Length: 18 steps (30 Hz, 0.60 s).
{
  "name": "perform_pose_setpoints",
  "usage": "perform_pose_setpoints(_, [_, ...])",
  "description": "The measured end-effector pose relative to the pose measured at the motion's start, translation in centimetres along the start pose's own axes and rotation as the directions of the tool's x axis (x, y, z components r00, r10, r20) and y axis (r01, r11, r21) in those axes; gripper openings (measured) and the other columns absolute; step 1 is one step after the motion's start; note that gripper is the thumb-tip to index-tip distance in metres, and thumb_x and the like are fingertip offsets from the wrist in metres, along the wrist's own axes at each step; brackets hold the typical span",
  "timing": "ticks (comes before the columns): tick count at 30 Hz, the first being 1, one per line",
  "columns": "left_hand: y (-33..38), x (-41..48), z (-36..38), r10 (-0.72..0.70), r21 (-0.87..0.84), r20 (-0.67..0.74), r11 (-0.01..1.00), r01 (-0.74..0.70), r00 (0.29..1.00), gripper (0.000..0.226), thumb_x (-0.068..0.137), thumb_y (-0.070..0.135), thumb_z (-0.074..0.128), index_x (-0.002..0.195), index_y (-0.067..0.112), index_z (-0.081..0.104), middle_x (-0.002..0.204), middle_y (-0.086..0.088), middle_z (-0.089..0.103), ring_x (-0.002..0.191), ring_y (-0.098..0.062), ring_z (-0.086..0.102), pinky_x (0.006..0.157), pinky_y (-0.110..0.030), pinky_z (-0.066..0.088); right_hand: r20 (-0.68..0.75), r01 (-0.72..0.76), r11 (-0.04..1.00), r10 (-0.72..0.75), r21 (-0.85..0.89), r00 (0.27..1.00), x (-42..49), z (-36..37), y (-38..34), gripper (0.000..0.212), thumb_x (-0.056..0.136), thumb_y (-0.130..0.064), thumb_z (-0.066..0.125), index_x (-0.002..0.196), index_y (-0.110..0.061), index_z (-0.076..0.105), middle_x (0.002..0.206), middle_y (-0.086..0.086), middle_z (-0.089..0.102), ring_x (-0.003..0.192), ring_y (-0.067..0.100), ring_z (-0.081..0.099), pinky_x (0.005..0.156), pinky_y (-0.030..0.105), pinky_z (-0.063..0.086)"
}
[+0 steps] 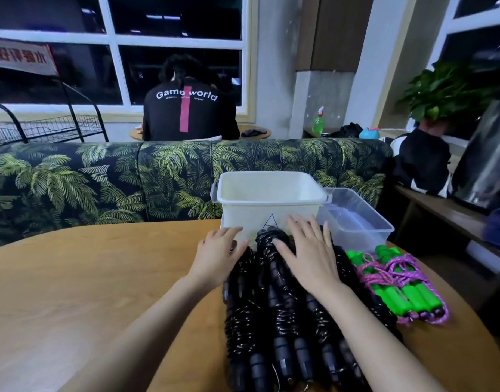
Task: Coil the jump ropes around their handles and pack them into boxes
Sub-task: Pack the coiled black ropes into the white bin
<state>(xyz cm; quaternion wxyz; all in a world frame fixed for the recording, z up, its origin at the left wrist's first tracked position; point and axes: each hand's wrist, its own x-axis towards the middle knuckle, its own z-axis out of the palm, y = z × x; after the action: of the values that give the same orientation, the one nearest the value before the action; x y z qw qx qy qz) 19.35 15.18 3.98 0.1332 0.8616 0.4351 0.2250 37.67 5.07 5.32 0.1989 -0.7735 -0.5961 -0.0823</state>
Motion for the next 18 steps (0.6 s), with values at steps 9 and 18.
perform_pose_setpoints(9, [0.2,10.4,-2.0,0.143,0.369,0.03,0.918,-0.144,0.989,0.083,0.09,0.062,0.054,0.156,0.028,0.017,0.163,-0.002,0.02,0.15,-0.024,0.013,0.122,-0.049,0.003,0.079,0.068,0.989,-0.058,-0.131,0.995,10.7,-0.6,2.4,0.083,0.092,-0.062,0.051,0.158,-0.03,0.011,0.165,0.001,0.015,0.153,0.028,-0.002,0.12,0.056,-0.008])
perform_pose_setpoints(18, [0.1,11.7,-1.6,0.152,0.423,-0.077,0.9,-0.106,0.985,0.046,0.088,0.06,0.059,0.125,0.033,0.062,0.102,0.001,0.072,0.118,-0.023,0.056,0.12,-0.032,0.003,0.089,0.098,0.985,-0.085,-0.143,0.992,13.0,0.7,2.8,0.035,0.085,-0.054,0.066,0.085,-0.025,0.046,0.098,-0.003,0.069,0.106,0.023,0.06,0.119,0.049,0.009])
